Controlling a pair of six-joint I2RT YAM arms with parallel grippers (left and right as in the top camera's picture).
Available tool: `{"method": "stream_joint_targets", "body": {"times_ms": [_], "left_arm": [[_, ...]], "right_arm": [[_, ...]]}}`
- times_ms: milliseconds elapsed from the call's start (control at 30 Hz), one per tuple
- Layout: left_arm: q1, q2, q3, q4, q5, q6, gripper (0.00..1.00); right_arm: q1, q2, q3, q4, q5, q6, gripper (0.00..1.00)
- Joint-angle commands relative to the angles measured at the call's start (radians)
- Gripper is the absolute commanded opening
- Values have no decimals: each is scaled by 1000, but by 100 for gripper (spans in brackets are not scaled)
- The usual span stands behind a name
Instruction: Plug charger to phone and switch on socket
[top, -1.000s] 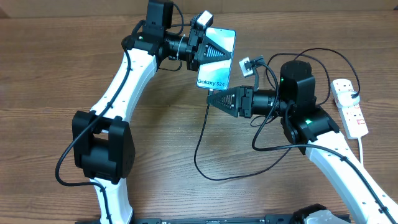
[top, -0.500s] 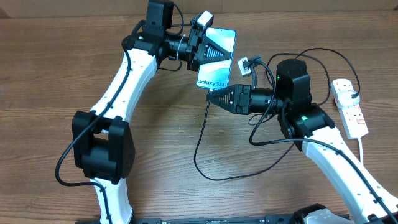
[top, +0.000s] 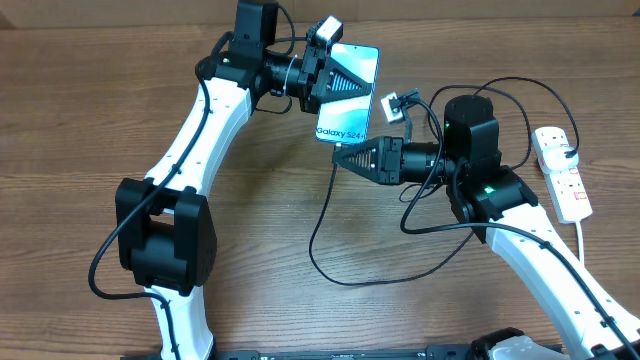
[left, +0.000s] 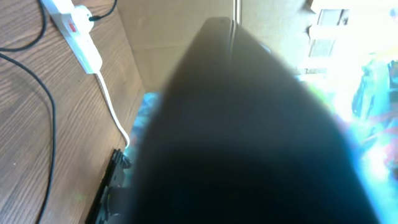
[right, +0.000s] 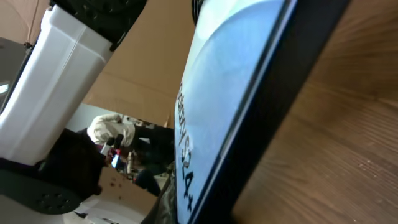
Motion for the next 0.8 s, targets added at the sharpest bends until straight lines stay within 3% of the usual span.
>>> {"method": "stream_joint_targets", "body": {"times_ms": [0,167,567,767], "left_arm": [[3,-6,5,-4,19,1,4],[3,-6,5,-5,19,21,4],[-12,-6,5,-5,19,55,4],[-15,-6,5,-5,28,57,4]], "right_arm": [[-1,-2,5,18,29,-22,4],[-1,-2,5,41,31,-13,4],[-3,-2,5,40,98,199,4],[-3,-2,5,40,108,216,4]]}}
